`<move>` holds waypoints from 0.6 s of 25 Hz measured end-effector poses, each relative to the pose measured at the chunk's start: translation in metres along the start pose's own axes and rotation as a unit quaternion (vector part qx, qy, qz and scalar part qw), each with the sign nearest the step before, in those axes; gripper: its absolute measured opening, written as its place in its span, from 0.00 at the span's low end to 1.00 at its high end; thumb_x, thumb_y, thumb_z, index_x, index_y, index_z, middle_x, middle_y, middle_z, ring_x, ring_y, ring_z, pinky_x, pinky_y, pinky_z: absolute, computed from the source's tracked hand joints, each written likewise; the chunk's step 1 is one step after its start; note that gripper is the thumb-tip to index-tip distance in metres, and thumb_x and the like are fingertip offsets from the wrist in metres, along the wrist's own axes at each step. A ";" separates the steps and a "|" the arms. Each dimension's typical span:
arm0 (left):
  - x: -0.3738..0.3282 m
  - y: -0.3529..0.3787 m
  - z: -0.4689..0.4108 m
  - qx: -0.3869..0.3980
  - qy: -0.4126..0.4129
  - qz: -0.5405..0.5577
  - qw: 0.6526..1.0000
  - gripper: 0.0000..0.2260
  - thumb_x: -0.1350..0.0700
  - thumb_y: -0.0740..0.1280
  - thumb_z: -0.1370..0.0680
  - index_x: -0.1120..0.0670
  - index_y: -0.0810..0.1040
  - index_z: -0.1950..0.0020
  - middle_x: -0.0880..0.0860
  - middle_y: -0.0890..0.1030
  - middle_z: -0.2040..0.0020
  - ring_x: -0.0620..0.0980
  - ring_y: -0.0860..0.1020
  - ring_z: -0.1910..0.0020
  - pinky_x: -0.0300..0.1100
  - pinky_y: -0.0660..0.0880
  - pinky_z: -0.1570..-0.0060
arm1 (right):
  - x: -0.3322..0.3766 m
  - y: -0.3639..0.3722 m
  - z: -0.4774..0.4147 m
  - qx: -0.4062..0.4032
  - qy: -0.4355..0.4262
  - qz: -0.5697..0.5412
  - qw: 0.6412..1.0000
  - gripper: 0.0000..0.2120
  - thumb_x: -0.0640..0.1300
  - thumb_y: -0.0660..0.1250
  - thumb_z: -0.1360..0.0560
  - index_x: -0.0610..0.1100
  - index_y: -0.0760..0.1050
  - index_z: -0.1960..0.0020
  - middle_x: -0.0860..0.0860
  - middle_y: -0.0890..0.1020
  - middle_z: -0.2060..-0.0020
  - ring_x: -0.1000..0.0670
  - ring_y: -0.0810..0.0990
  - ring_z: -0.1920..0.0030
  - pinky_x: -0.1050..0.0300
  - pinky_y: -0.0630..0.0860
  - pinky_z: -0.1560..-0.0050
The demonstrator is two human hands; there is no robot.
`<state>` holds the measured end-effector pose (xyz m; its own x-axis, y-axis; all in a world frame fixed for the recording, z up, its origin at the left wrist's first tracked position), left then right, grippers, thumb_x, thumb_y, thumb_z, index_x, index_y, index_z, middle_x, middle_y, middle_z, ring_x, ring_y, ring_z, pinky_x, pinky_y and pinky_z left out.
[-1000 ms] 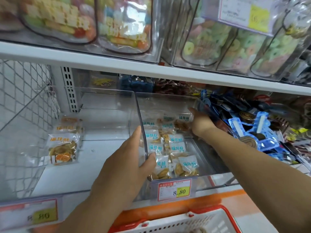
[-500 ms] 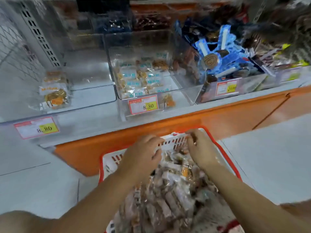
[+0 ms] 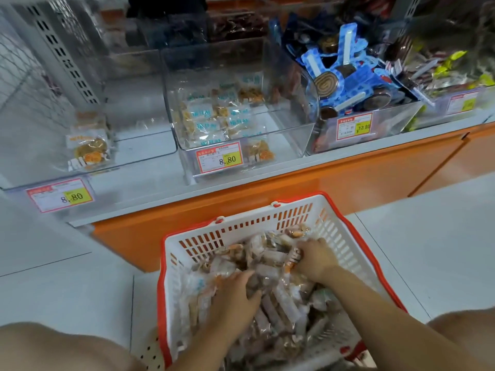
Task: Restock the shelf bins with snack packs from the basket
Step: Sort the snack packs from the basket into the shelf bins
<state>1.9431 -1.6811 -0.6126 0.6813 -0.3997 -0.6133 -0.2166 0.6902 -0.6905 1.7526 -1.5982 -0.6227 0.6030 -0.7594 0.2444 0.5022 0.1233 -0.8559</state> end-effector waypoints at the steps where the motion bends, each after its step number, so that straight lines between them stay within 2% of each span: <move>1: -0.005 -0.004 -0.001 0.008 -0.025 0.059 0.998 0.25 0.43 0.66 0.22 0.44 0.67 0.27 0.43 0.72 0.31 0.42 0.70 0.36 0.41 0.69 0.35 | 0.004 -0.011 0.005 -0.008 -0.006 -0.091 0.996 0.16 0.47 0.71 0.29 0.50 0.77 0.42 0.50 0.80 0.47 0.47 0.75 0.42 0.54 0.74 0.43; 2: -0.009 -0.007 -0.002 0.019 -0.043 0.119 0.992 0.27 0.41 0.67 0.24 0.44 0.66 0.27 0.42 0.72 0.31 0.42 0.71 0.37 0.42 0.70 0.36 | 0.009 -0.021 0.011 -0.008 -0.015 -0.202 0.979 0.15 0.46 0.74 0.30 0.51 0.78 0.44 0.53 0.82 0.52 0.51 0.80 0.48 0.58 0.77 0.49; 4: -0.019 -0.013 0.000 0.043 -0.069 0.221 0.972 0.28 0.40 0.68 0.24 0.42 0.65 0.26 0.39 0.70 0.33 0.44 0.72 0.38 0.46 0.70 0.34 | 0.025 -0.039 0.026 0.011 -0.056 -0.385 0.921 0.11 0.47 0.77 0.31 0.51 0.79 0.50 0.55 0.85 0.61 0.58 0.83 0.62 0.63 0.78 0.61; 5: -0.022 -0.014 0.000 0.059 -0.082 0.288 0.952 0.28 0.41 0.68 0.25 0.43 0.65 0.27 0.38 0.71 0.36 0.46 0.74 0.39 0.47 0.70 0.35 | 0.031 -0.043 0.031 0.021 -0.063 -0.422 0.904 0.09 0.49 0.76 0.30 0.51 0.80 0.52 0.53 0.85 0.62 0.55 0.83 0.64 0.59 0.79 0.61; 6: -0.024 -0.016 0.000 0.076 -0.090 0.373 0.920 0.27 0.44 0.70 0.25 0.46 0.67 0.28 0.40 0.74 0.38 0.49 0.77 0.40 0.49 0.72 0.37 | 0.035 -0.043 0.032 0.027 -0.066 -0.433 0.898 0.09 0.53 0.75 0.29 0.50 0.80 0.53 0.50 0.86 0.60 0.49 0.85 0.61 0.51 0.81 0.56; 8: -0.022 -0.020 -0.005 0.085 -0.089 0.506 0.854 0.25 0.52 0.71 0.26 0.56 0.72 0.30 0.51 0.84 0.46 0.54 0.83 0.48 0.50 0.79 0.45 | 0.039 -0.036 0.035 0.032 -0.060 -0.461 0.885 0.17 0.62 0.72 0.30 0.49 0.81 0.54 0.47 0.86 0.57 0.44 0.85 0.60 0.45 0.80 0.53; 11: -0.015 -0.029 -0.006 0.061 -0.085 0.526 0.844 0.16 0.59 0.69 0.24 0.59 0.77 0.36 0.54 0.86 0.53 0.53 0.85 0.55 0.46 0.81 0.55 | 0.038 -0.027 0.035 0.039 -0.020 -0.528 0.848 0.22 0.67 0.71 0.33 0.48 0.80 0.60 0.39 0.80 0.59 0.43 0.79 0.65 0.50 0.73 0.65; 13: -0.016 -0.034 -0.003 0.054 -0.079 0.544 0.833 0.14 0.60 0.69 0.24 0.59 0.78 0.38 0.55 0.86 0.54 0.54 0.85 0.55 0.47 0.82 0.54 | 0.042 -0.024 0.033 0.056 -0.023 -0.563 0.824 0.24 0.66 0.73 0.34 0.45 0.78 0.57 0.41 0.74 0.60 0.42 0.74 0.62 0.53 0.76 0.67; 15: -0.016 -0.038 0.000 0.055 -0.068 0.563 0.822 0.13 0.59 0.68 0.23 0.59 0.79 0.40 0.56 0.86 0.54 0.54 0.85 0.55 0.49 0.82 0.52 | 0.047 -0.023 0.032 0.066 -0.026 -0.594 0.801 0.23 0.61 0.75 0.33 0.41 0.76 0.55 0.41 0.74 0.59 0.43 0.75 0.64 0.56 0.79 0.67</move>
<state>1.9408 -1.7007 -0.5766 0.1654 0.5954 -0.7862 -0.7039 0.6296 0.3288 1.7891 -1.6163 -0.5769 -0.3252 -0.3629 0.8732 0.8001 -0.5978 0.0495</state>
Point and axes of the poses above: each hand's wrist, its own z-axis away from the middle knuckle, its own y-axis out of the palm, x = y × z, the point moved 5 cm from there along -z, towards the middle knuckle
